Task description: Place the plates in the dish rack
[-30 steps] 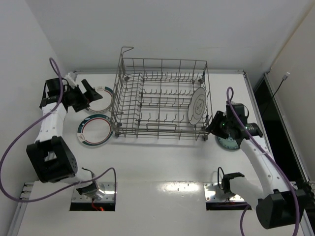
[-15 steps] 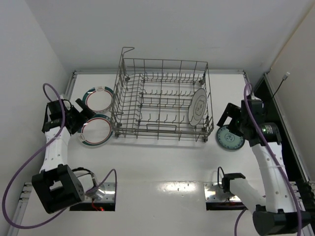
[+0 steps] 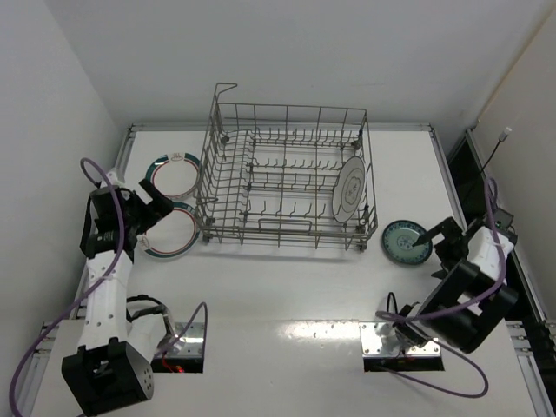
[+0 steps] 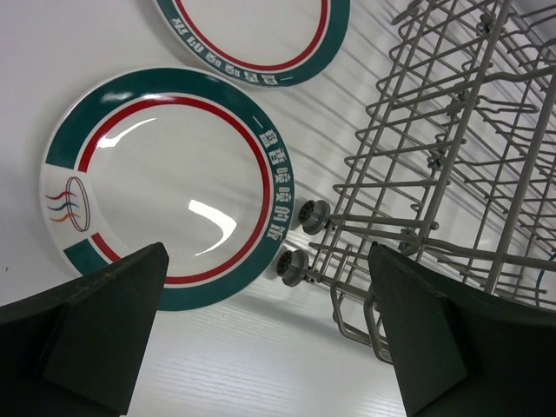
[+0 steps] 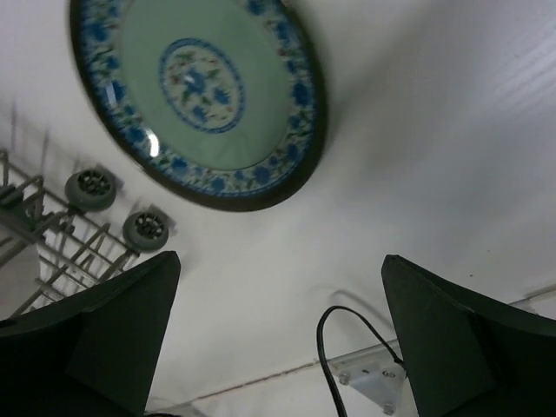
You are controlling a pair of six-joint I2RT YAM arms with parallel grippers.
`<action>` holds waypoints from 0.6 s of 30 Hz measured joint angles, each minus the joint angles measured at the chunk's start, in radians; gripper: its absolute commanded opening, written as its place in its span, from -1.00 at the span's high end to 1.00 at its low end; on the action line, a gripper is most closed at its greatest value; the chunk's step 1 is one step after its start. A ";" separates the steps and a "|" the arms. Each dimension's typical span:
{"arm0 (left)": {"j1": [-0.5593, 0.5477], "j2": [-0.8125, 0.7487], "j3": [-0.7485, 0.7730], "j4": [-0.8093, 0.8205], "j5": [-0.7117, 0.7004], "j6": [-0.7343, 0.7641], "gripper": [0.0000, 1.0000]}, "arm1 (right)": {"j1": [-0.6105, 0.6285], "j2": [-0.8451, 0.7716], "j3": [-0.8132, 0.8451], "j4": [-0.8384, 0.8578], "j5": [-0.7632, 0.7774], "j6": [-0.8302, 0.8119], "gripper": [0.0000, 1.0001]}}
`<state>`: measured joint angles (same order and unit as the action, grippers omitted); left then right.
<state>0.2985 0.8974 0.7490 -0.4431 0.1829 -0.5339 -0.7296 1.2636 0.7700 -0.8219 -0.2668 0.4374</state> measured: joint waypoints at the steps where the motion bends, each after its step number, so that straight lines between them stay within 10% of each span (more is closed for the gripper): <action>1: -0.005 0.000 -0.005 0.007 0.000 0.003 -1.00 | -0.034 0.031 -0.016 0.015 -0.018 -0.003 -0.98; 13: -0.010 0.010 -0.072 0.072 0.039 0.009 -1.00 | -0.144 0.388 -0.058 0.164 -0.259 -0.058 -0.12; 18: -0.002 0.030 -0.074 0.083 0.048 0.010 -1.00 | -0.137 0.391 -0.060 0.205 -0.285 -0.060 1.00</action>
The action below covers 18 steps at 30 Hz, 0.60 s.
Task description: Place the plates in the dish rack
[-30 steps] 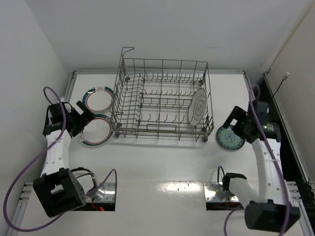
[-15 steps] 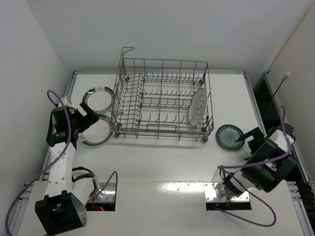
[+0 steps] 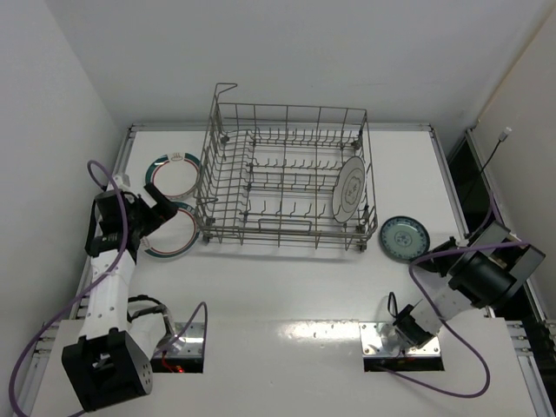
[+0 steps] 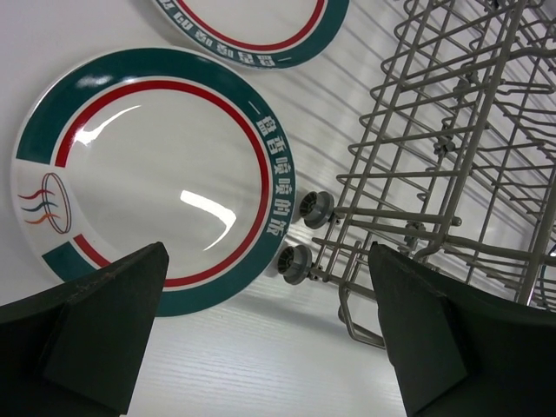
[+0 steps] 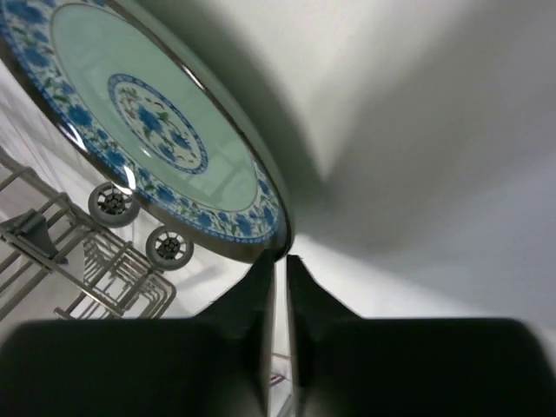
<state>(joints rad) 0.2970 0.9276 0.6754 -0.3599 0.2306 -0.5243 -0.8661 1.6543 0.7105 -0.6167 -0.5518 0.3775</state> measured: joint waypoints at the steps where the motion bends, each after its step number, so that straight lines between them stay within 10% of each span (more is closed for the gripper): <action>1: 0.002 0.002 0.000 0.003 0.002 0.000 -1.00 | 0.001 0.001 0.000 0.005 -0.008 0.003 1.00; 16: 0.013 0.053 0.000 0.018 0.034 0.001 -1.00 | 0.134 -0.489 0.272 -0.048 0.071 0.069 1.00; 18: 0.013 0.058 0.000 0.018 0.035 0.001 -1.00 | 0.170 -0.522 0.317 -0.051 0.107 0.076 0.73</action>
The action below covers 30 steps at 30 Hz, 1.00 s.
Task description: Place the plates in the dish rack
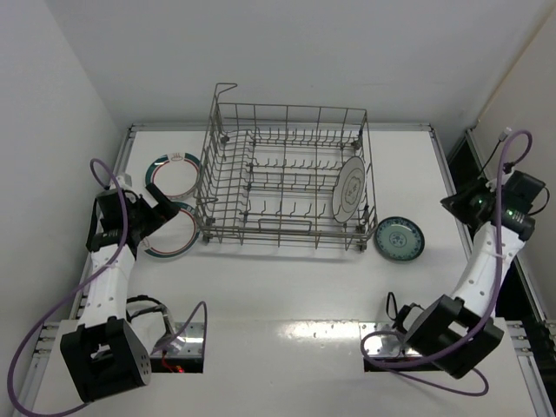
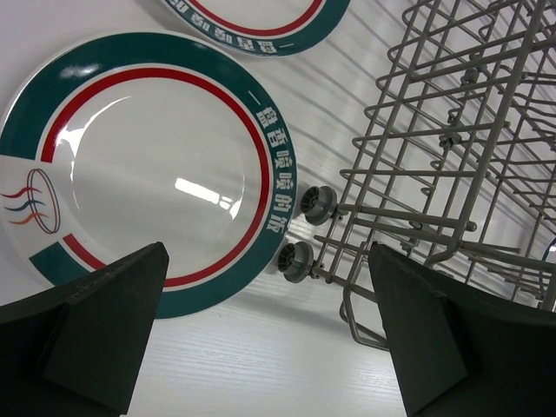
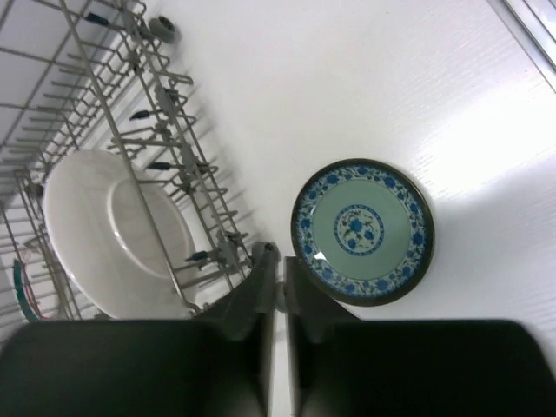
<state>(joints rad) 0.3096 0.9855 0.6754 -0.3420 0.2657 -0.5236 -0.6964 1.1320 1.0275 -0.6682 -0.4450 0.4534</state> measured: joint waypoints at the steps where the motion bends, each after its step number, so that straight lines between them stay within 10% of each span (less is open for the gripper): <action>1: 0.000 0.002 0.000 0.000 0.000 0.000 -1.00 | 0.009 -0.007 0.006 -0.001 0.014 0.005 0.42; 3: 0.000 0.006 0.000 0.000 0.000 0.000 -1.00 | 0.012 -0.004 -0.012 -0.004 0.037 0.018 -0.20; 9: 0.000 0.022 0.000 0.000 0.002 0.003 -1.00 | -0.060 0.168 -0.238 0.026 0.006 0.015 -0.36; 21: 0.000 0.027 0.000 0.000 0.022 0.014 -1.00 | -0.146 0.492 -0.283 0.083 -0.037 -0.035 -0.39; 25: 0.000 0.027 0.000 0.000 0.026 0.014 -1.00 | -0.138 0.555 -0.250 0.093 -0.062 -0.031 0.16; 30: 0.008 0.036 -0.006 0.008 0.045 0.015 -1.00 | -0.110 0.640 -0.169 0.097 -0.085 -0.019 -0.11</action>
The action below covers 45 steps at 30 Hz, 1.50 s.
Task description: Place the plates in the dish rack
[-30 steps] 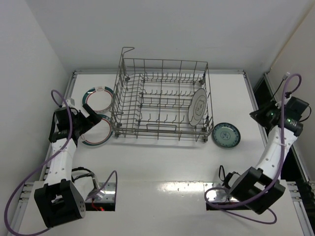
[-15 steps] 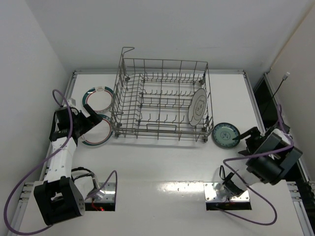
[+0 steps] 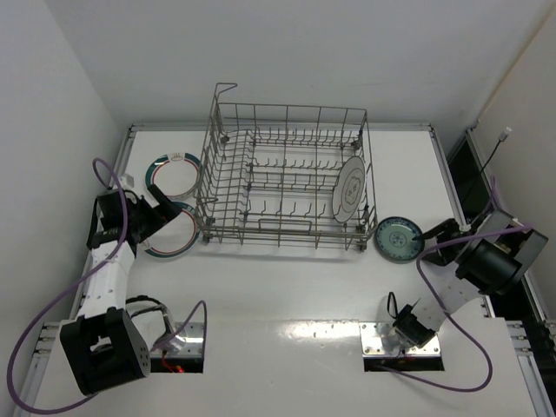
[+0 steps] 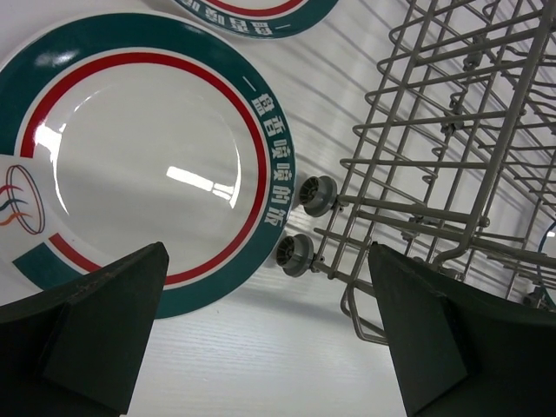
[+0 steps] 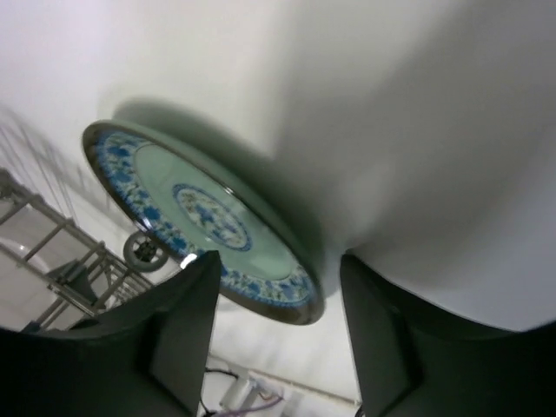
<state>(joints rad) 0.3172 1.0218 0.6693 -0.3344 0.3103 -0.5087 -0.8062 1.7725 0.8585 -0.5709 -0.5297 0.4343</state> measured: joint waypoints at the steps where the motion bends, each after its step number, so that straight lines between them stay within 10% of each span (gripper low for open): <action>1: 0.007 0.007 0.000 0.003 0.008 0.000 -1.00 | 0.010 0.007 0.013 -0.004 -0.001 0.002 -0.18; 4: 0.031 0.029 -0.008 0.015 0.031 0.000 -1.00 | 0.042 0.024 0.048 -0.009 0.001 0.003 -0.14; 8: 0.058 0.053 -0.019 0.023 0.057 0.000 -1.00 | 0.077 0.060 0.094 -0.013 0.009 -0.006 0.62; 14: 0.063 0.055 -0.021 0.030 0.073 0.000 -1.00 | 0.089 0.069 0.104 -0.026 0.006 -0.024 0.86; 28: 0.063 0.053 -0.021 0.030 0.079 0.000 -1.00 | 0.140 0.079 0.150 -0.053 0.046 -0.043 0.49; 40: 0.064 0.043 -0.021 0.031 0.079 0.000 -1.00 | 0.250 0.122 0.262 -0.116 0.174 -0.050 0.84; 45: 0.078 0.048 -0.022 0.037 0.097 0.000 -1.00 | 0.253 0.135 0.281 -0.137 0.192 -0.050 0.54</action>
<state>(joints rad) 0.3954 1.0698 0.6476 -0.2970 0.4072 -0.5087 -0.5533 1.9072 1.1397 -0.7078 -0.3382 0.3847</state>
